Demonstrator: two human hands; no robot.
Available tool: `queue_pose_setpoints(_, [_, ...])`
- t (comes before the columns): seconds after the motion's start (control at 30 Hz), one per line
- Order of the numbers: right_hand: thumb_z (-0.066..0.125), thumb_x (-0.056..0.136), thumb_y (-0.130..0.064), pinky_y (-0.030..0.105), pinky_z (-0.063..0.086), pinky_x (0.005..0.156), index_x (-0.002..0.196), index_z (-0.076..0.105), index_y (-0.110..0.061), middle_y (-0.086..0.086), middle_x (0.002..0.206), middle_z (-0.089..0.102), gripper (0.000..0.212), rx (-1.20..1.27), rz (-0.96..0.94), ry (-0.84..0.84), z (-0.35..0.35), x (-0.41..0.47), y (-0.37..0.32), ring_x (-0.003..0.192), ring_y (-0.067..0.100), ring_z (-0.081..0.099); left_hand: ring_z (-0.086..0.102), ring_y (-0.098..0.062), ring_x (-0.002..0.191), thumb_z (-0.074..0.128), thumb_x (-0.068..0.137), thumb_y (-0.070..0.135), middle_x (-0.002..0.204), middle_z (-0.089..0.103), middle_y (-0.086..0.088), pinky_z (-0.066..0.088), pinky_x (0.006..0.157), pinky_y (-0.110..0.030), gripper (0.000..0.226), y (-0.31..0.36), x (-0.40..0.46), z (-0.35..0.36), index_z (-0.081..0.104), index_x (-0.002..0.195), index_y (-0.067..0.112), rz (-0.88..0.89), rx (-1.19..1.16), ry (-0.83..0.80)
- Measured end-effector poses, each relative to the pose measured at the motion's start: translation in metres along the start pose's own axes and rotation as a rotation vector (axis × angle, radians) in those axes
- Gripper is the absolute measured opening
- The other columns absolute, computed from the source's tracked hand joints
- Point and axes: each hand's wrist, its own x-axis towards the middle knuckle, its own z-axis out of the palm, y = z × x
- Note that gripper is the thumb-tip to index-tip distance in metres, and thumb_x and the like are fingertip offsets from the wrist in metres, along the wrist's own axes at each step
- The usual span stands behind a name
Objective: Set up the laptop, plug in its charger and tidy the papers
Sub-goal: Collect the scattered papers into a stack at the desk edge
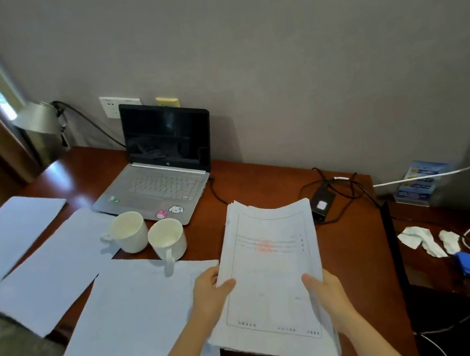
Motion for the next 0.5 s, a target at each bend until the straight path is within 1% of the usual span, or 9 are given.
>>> queue_pose_setpoints(0.07, [0.051, 0.095, -0.012, 0.028, 0.058, 0.063, 0.105, 0.065, -0.026, -0.007, 0.092, 0.075, 0.022, 0.041, 0.015, -0.007, 0.003, -0.001, 0.002, 0.081, 0.017, 0.074, 0.066, -0.006, 0.092, 0.062, 0.087, 0.019, 0.104, 0.069, 0.008, 0.051, 0.067, -0.016, 0.021, -0.002, -0.007, -0.006, 0.063, 0.108, 0.019, -0.013, -0.025, 0.035])
queue_pose_setpoints(0.1, [0.052, 0.095, -0.013, 0.026, 0.058, 0.06, 0.103, 0.064, -0.027, -0.006, 0.091, 0.076, 0.021, 0.056, 0.014, -0.012, 0.005, -0.002, 0.003, 0.08, 0.017, 0.074, 0.065, -0.003, 0.089, 0.062, 0.088, 0.023, 0.101, 0.068, 0.013, 0.048, 0.064, -0.013, 0.017, -0.003, -0.011, -0.008, 0.063, 0.105, 0.024, -0.016, -0.028, 0.052])
queue_pose_setpoints(0.17, [0.053, 0.095, -0.017, 0.028, 0.056, 0.062, 0.105, 0.063, -0.025, -0.004, 0.092, 0.076, 0.017, 0.037, -0.003, -0.007, 0.011, -0.004, 0.005, 0.083, 0.02, 0.073, 0.062, -0.001, 0.087, 0.058, 0.09, 0.032, 0.097, 0.065, 0.02, 0.042, 0.062, -0.012, 0.012, -0.005, -0.017, -0.014, 0.061, 0.102, 0.031, -0.033, -0.028, 0.09])
queue_pose_setpoints(0.27, [0.055, 0.094, -0.023, 0.027, 0.052, 0.058, 0.097, 0.063, -0.026, -0.006, 0.087, 0.073, 0.008, 0.014, 0.007, 0.021, 0.022, -0.007, 0.009, 0.079, 0.017, 0.071, 0.061, -0.007, 0.089, 0.046, 0.094, 0.044, 0.094, 0.067, 0.011, 0.041, 0.065, -0.017, 0.027, -0.017, -0.025, -0.027, 0.065, 0.098, 0.025, -0.089, -0.062, 0.187])
queue_pose_setpoints(0.3, [0.056, 0.093, -0.024, 0.026, 0.052, 0.056, 0.094, 0.062, -0.027, -0.006, 0.085, 0.073, 0.007, 0.016, 0.019, 0.027, 0.027, -0.008, 0.011, 0.078, 0.016, 0.071, 0.063, -0.009, 0.088, 0.044, 0.095, 0.046, 0.092, 0.068, 0.009, 0.043, 0.064, -0.017, 0.031, -0.021, -0.029, -0.033, 0.065, 0.096, 0.023, -0.104, -0.094, 0.22])
queue_pose_setpoints(0.37, [0.059, 0.092, -0.025, 0.023, 0.051, 0.052, 0.093, 0.062, -0.027, -0.007, 0.081, 0.072, 0.004, 0.018, 0.041, 0.038, 0.036, -0.011, 0.014, 0.075, 0.015, 0.07, 0.066, -0.009, 0.083, 0.043, 0.097, 0.041, 0.093, 0.069, 0.006, 0.049, 0.06, -0.016, 0.03, -0.032, -0.035, -0.048, 0.065, 0.097, 0.02, -0.13, -0.165, 0.311])
queue_pose_setpoints(0.4, [0.059, 0.091, -0.024, 0.022, 0.05, 0.05, 0.093, 0.062, -0.025, -0.008, 0.079, 0.072, 0.003, 0.023, 0.052, 0.041, 0.04, -0.013, 0.017, 0.073, 0.014, 0.069, 0.067, -0.012, 0.083, 0.043, 0.097, 0.036, 0.096, 0.069, 0.001, 0.052, 0.062, -0.019, 0.027, -0.037, -0.037, -0.057, 0.064, 0.099, 0.018, -0.147, -0.184, 0.372])
queue_pose_setpoints(0.47, [0.059, 0.092, -0.022, 0.023, 0.049, 0.051, 0.097, 0.062, -0.019, -0.006, 0.079, 0.07, 0.007, 0.027, 0.088, 0.051, 0.05, -0.016, 0.024, 0.073, 0.014, 0.067, 0.065, -0.019, 0.089, 0.046, 0.098, 0.025, 0.107, 0.067, -0.008, 0.055, 0.078, -0.031, 0.023, -0.047, -0.041, -0.077, 0.063, 0.105, 0.013, -0.183, -0.14, 0.494])
queue_pose_setpoints(0.5, [0.058, 0.093, -0.022, 0.024, 0.048, 0.053, 0.1, 0.061, -0.017, -0.005, 0.08, 0.068, 0.009, 0.033, 0.113, 0.062, 0.055, -0.018, 0.029, 0.073, 0.015, 0.066, 0.064, -0.022, 0.094, 0.047, 0.097, 0.02, 0.112, 0.066, -0.01, 0.054, 0.086, -0.036, 0.021, -0.053, -0.042, -0.086, 0.063, 0.108, 0.011, -0.201, -0.093, 0.555])
